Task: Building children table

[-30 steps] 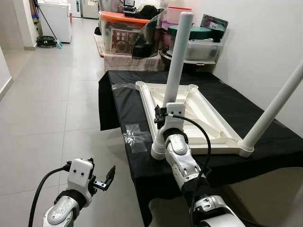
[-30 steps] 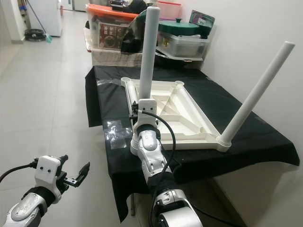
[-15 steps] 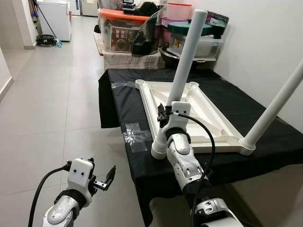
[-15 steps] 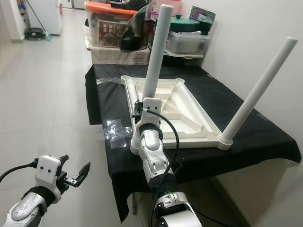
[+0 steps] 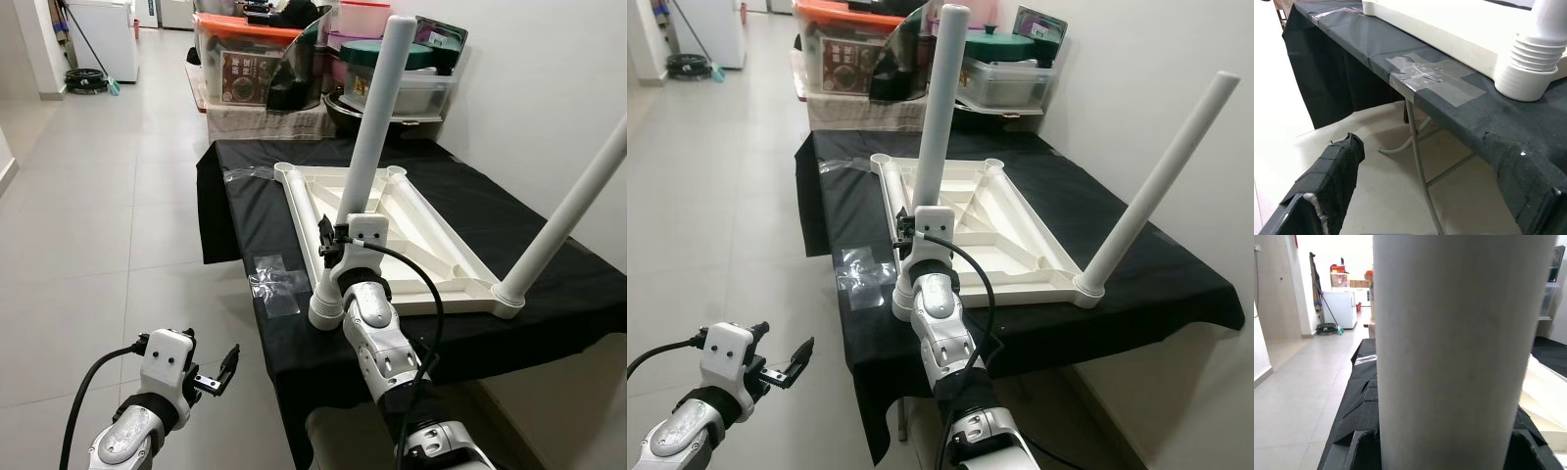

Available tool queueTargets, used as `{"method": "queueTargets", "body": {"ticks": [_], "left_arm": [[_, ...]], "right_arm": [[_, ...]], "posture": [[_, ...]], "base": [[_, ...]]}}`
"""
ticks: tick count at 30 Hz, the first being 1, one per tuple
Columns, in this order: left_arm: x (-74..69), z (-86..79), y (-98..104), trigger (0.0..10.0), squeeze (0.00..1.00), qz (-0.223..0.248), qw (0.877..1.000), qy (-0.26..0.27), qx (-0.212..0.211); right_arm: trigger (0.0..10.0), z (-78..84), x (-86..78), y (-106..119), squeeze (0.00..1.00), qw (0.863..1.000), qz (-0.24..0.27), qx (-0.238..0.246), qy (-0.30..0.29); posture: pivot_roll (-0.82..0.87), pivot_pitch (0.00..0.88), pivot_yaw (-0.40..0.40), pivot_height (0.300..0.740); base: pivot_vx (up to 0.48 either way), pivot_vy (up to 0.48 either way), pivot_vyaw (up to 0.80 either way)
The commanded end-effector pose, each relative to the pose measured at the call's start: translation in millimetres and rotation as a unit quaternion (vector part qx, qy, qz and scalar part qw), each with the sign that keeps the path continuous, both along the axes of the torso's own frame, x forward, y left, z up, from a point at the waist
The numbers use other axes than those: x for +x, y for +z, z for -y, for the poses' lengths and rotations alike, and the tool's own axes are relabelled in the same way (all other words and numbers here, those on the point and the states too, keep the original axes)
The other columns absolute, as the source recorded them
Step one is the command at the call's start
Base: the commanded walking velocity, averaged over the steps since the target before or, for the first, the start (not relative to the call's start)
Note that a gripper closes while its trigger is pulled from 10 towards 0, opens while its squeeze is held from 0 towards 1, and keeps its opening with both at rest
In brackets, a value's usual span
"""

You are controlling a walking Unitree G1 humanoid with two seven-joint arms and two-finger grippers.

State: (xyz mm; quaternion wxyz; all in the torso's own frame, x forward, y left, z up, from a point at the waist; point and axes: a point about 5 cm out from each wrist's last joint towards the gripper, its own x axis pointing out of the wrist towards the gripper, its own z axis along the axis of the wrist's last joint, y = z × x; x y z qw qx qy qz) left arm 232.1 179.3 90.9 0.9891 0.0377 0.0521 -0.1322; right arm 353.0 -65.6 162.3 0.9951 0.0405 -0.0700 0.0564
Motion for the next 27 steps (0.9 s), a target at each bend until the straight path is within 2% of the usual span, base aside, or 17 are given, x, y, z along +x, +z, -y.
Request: {"method": "queueTargets", "body": {"ticks": [1,17,18,19,20,22,23,27], "left_arm": [[0.9,-1.8,-2.0,10.0,0.00,-0.004,1.000,-0.001,0.004],[0.9,-3.7,-2.7,10.0,0.00,-0.005,1.000,-0.002,0.009],[0.9,-3.6,-2.9,10.0,0.00,-0.006,1.000,-0.002,0.009],[0.9,-3.6,-2.9,10.0,0.00,-0.006,1.000,-0.002,0.009],[0.9,-3.6,-3.1,10.0,0.00,-0.006,1.000,-0.002,0.010],[1.0,-3.5,-3.2,10.0,0.00,-0.006,1.000,-0.002,0.010],[2.7,-5.0,0.9,10.0,0.00,0.013,1.000,0.009,0.008],[5.3,-5.6,2.6,10.0,0.00,0.010,1.000,0.008,0.005]], "right_arm": [[0.0,3.7,-9.2,-41.3,0.00,0.996,-0.088,-0.002,-0.011],[0.0,1.4,-13.0,-40.7,0.00,0.997,-0.078,-0.006,0.009],[0.8,1.2,-12.9,-40.7,0.00,0.997,-0.078,-0.008,0.010],[0.8,1.2,-12.9,-40.7,0.00,0.997,-0.078,-0.008,0.010],[2.4,1.0,-12.9,-40.6,0.00,0.997,-0.078,-0.009,0.011],[2.0,0.7,-12.9,-40.4,0.00,0.997,-0.077,-0.010,0.012],[0.0,0.8,-13.2,-41.0,0.00,0.997,-0.076,-0.010,0.013],[0.0,1.4,-13.7,-41.6,0.00,0.997,-0.077,-0.010,0.012]], "posture": [[0.10,0.000,-0.106,0.740],[0.10,0.000,-0.100,0.740],[0.10,0.000,-0.099,0.740],[0.10,0.000,-0.099,0.740],[0.10,0.000,-0.098,0.740],[0.10,0.000,-0.098,0.740],[0.10,0.000,-0.099,0.740],[0.10,0.000,-0.101,0.740]], "base": [[0.000,0.000,0.00],[0.000,0.000,0.00],[0.000,0.000,0.00],[0.000,0.000,0.00],[0.000,0.000,0.00],[0.000,0.000,0.00],[0.000,0.000,0.00],[0.000,0.000,0.00]]}}
